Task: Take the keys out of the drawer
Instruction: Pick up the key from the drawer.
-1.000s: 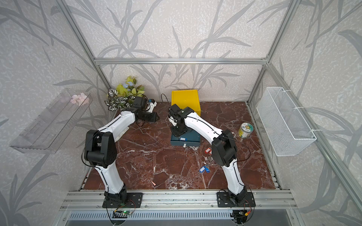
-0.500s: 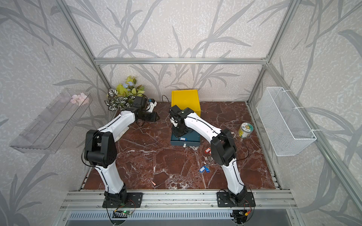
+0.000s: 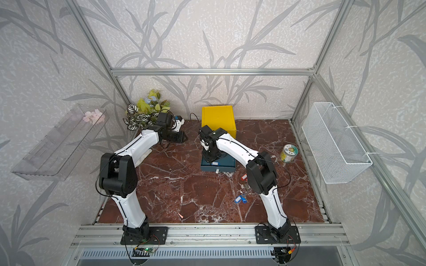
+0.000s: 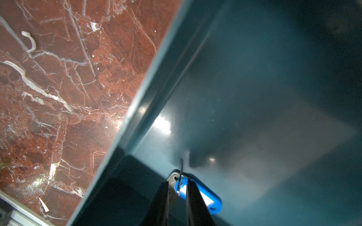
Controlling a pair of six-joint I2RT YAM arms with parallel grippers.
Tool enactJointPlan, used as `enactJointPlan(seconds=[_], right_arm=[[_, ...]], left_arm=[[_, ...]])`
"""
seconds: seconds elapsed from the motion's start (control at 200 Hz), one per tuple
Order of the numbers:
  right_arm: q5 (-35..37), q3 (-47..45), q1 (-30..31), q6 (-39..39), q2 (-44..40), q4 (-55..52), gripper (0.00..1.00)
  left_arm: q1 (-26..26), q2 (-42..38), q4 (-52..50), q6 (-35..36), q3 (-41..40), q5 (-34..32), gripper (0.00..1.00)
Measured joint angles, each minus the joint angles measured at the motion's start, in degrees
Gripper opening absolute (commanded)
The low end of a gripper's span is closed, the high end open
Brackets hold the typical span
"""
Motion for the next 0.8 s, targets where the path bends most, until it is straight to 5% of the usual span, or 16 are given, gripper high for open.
enactJointPlan(seconds=[0.8], right_arm=[[0.8,-2.6,-0.1,1.1,-0.8,0.2,0.0]], left_arm=[[0.0,0.0,-0.3,-0.4,0.5,-0.1,0.29]])
